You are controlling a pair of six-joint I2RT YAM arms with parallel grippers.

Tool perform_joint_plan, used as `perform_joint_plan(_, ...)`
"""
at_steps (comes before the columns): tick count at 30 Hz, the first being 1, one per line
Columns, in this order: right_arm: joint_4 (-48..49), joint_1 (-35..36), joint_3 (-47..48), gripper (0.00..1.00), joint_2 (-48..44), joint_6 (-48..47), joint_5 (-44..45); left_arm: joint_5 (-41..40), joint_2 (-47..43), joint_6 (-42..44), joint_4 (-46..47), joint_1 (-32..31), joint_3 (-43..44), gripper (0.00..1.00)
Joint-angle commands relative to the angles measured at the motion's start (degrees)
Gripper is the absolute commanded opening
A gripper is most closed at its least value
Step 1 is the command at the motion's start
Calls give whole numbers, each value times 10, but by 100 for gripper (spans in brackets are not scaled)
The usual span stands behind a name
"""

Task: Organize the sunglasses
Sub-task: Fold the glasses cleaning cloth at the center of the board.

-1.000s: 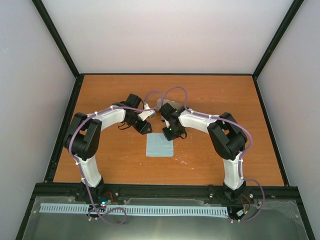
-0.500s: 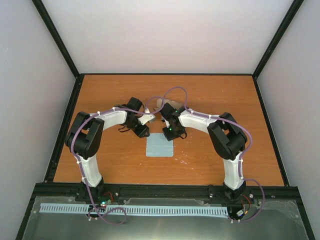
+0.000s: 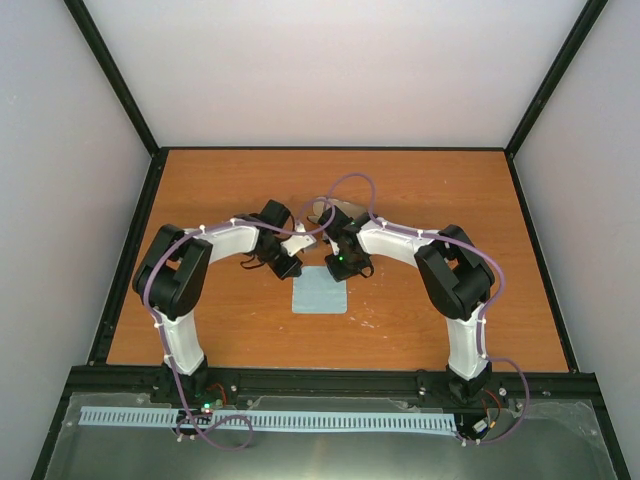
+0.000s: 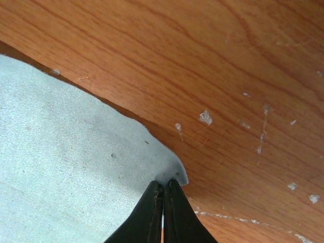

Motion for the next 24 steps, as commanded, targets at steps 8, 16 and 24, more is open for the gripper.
perform_joint_plan(8,21,-2,-19,3,-5,7,23,-37,-4,5,9,-8,14,0)
perform_joint_plan(16,52,-21,-24,3,-26,-9,15,-42,0,6,26,-9,55,0)
perform_joint_plan(24,69,-54,-7,3,-28,-30,-6,-37,14,8,34,-9,81,1)
